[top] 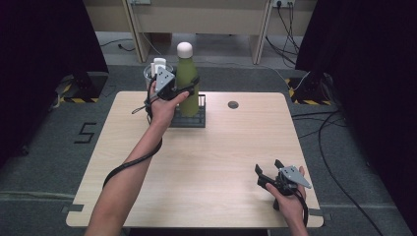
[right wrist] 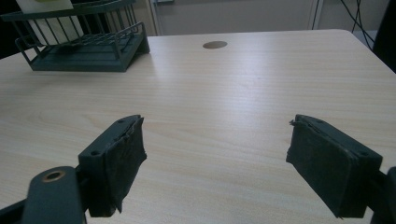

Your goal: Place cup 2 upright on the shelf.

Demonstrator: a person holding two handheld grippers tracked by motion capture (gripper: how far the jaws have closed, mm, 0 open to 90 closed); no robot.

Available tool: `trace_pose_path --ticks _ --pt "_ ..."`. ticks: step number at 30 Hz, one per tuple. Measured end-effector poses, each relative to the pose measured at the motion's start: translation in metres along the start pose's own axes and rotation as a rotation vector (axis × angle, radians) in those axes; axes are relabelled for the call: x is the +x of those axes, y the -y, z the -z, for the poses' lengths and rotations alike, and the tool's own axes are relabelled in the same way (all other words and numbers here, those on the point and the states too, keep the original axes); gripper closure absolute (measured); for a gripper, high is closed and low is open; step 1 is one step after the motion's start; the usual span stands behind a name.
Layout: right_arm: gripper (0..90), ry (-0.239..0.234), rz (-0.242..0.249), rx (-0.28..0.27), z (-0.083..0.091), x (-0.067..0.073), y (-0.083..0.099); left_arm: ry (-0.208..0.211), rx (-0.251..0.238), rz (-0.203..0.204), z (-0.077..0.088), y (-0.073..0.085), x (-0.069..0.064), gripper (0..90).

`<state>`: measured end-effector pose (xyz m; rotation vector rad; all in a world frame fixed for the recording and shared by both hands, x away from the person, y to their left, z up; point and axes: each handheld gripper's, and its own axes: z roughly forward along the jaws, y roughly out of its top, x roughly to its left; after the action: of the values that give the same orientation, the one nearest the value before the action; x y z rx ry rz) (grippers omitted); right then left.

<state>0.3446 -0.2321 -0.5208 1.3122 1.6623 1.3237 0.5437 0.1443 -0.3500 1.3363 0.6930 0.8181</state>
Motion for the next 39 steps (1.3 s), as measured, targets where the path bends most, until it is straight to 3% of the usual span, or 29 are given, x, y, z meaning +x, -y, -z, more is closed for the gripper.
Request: trace_pose_path --ticks 14,39 --pt "18.3 0.001 0.000 -0.001 0.000 0.000 0.000 -0.010 -0.006 0.014 -0.010 -0.004 0.004 23.8" --pt "18.4 -0.004 0.001 -0.002 0.000 0.000 0.000 -0.054 0.019 0.020 -0.034 0.003 0.013 23.8"
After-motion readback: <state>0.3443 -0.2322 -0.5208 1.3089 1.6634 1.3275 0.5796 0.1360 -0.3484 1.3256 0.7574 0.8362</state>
